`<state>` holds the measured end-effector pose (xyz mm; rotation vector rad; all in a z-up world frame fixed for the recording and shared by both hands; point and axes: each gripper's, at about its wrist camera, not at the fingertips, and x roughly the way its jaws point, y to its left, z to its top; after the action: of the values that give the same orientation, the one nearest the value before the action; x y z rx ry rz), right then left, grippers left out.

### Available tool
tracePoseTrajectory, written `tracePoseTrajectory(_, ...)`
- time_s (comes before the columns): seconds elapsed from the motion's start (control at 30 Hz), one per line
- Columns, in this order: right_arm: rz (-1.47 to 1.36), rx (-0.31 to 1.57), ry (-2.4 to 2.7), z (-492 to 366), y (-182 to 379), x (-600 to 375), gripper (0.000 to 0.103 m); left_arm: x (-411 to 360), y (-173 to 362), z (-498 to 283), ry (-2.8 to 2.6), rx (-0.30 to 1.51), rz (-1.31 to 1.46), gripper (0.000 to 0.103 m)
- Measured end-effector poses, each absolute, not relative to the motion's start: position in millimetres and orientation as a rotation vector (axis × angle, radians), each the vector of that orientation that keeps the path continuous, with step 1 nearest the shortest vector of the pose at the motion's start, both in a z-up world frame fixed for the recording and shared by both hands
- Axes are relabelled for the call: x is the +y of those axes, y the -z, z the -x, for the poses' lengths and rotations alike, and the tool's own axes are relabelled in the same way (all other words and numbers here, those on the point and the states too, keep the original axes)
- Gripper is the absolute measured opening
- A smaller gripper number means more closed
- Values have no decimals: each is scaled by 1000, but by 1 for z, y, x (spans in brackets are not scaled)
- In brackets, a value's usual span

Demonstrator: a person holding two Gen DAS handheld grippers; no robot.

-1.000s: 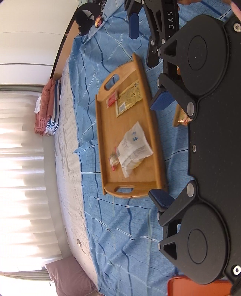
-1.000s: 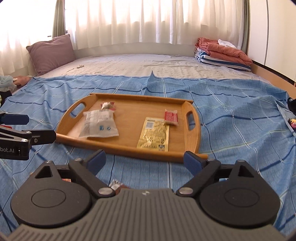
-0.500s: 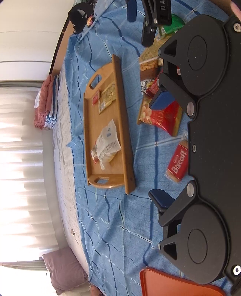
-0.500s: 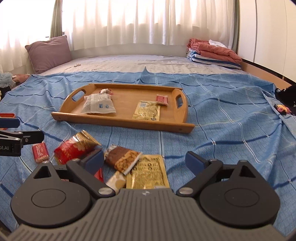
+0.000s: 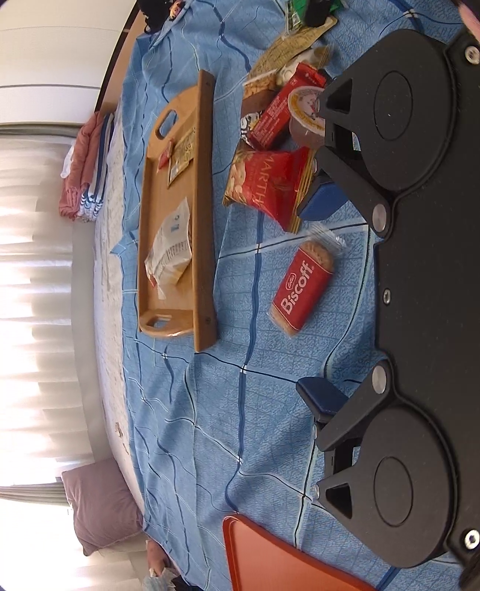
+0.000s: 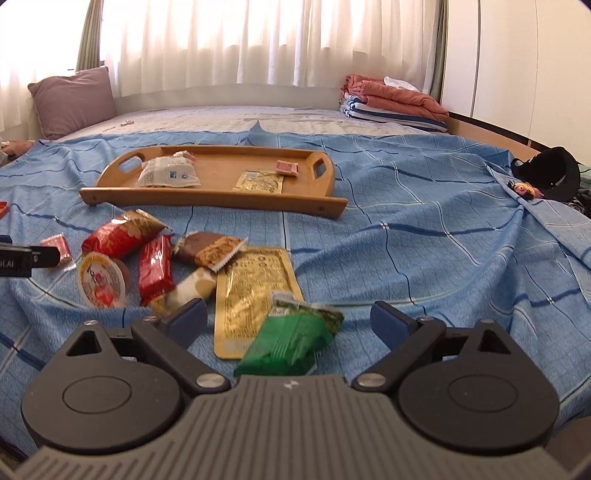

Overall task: Organize snacks
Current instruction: 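Grasp the red Biscoff packet with the left tool while the right tool grasps the green packet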

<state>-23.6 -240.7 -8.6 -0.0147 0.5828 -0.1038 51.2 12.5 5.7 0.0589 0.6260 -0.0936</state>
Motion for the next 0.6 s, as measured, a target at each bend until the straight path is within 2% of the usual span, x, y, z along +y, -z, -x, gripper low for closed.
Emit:
tracePoseTrajectory(0.23,-9,604,118,22,20,-243,96,9,5,-71,63,651,-31,85)
tracePoseTrajectory(0.37,-53,594,107,24,21,-243,85,8,11,-77,57,655,-8,79)
tracePoseTrajectory(0.43,-49,586,94,25,20,-239,77,7,11,-78,68,650,-9,70)
tracePoseTrajectory(0.5,-44,581,84,26,18,-234,60,5,10,-78,78,642,-6,45)
tracePoseTrajectory(0.53,-43,579,90,27,18,-233,58,4,10,-78,80,638,-8,40)
tracePoseTrajectory(0.6,-47,576,96,27,16,-231,47,3,8,-77,88,634,-11,23)
